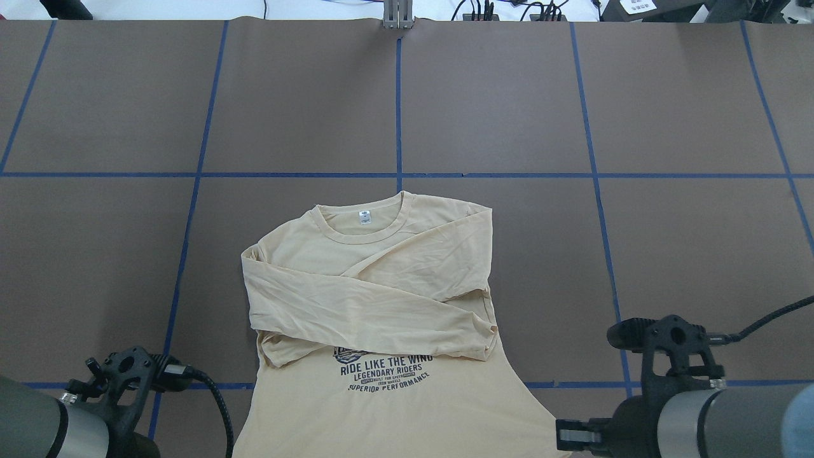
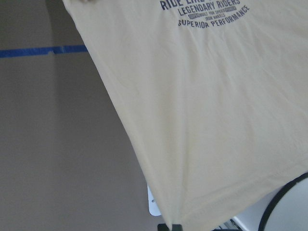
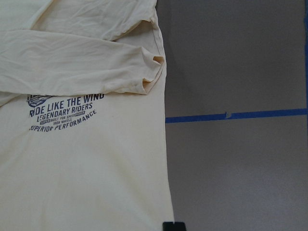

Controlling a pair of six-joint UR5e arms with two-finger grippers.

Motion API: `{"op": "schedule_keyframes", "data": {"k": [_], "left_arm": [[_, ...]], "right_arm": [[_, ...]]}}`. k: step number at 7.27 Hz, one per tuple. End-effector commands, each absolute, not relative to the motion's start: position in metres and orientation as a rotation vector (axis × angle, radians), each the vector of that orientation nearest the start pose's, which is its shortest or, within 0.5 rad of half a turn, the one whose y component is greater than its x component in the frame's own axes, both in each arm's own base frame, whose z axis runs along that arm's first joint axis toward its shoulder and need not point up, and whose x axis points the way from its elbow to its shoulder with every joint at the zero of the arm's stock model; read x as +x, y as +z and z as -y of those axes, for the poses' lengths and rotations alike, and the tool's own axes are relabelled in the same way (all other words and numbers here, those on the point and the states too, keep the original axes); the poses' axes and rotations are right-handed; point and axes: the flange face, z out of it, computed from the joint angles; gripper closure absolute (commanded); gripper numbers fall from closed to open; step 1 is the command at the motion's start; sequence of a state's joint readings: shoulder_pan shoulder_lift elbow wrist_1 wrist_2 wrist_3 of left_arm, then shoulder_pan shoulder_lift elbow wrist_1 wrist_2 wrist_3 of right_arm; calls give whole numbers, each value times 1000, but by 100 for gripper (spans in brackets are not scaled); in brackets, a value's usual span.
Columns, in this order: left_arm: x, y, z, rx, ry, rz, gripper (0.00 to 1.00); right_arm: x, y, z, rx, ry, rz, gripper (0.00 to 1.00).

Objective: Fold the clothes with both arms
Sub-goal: 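Lift the hem with both grippers and fold it toward the collar, then lay the hem down near the collar with both grippers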

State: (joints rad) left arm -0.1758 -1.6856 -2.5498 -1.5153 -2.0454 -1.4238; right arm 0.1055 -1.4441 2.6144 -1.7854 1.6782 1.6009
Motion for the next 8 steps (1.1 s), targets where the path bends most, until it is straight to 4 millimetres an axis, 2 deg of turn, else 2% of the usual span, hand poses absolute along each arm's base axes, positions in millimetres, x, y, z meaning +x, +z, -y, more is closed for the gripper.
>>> {"op": "schedule_keyframes", "data": {"k": [1,2,3,4,5,6,7,8], "left_arm": [[376,219,198,-164,80,-958,100],[394,234,230,-124,15,-911,100],[387,228,260,-55,-52,-915,100],[371,224,283,-12,-84,-925,100],[366,218,303,30,-88,-931,100],[375,221,323,45,-99,-912,100],[394,220,340,84,-121,-886,100],[415,231,355,106,-114,-839,100]], "right_arm": [[-406,188,213,3,169,927,100],[-422,195,252,48,238,889,100],[-406,192,282,92,275,892,100],[-390,184,307,144,286,899,100],[-390,178,331,173,305,893,100],[-406,176,349,178,322,876,100],[-422,180,365,194,329,894,100],[-441,197,382,199,338,890,100]]}}
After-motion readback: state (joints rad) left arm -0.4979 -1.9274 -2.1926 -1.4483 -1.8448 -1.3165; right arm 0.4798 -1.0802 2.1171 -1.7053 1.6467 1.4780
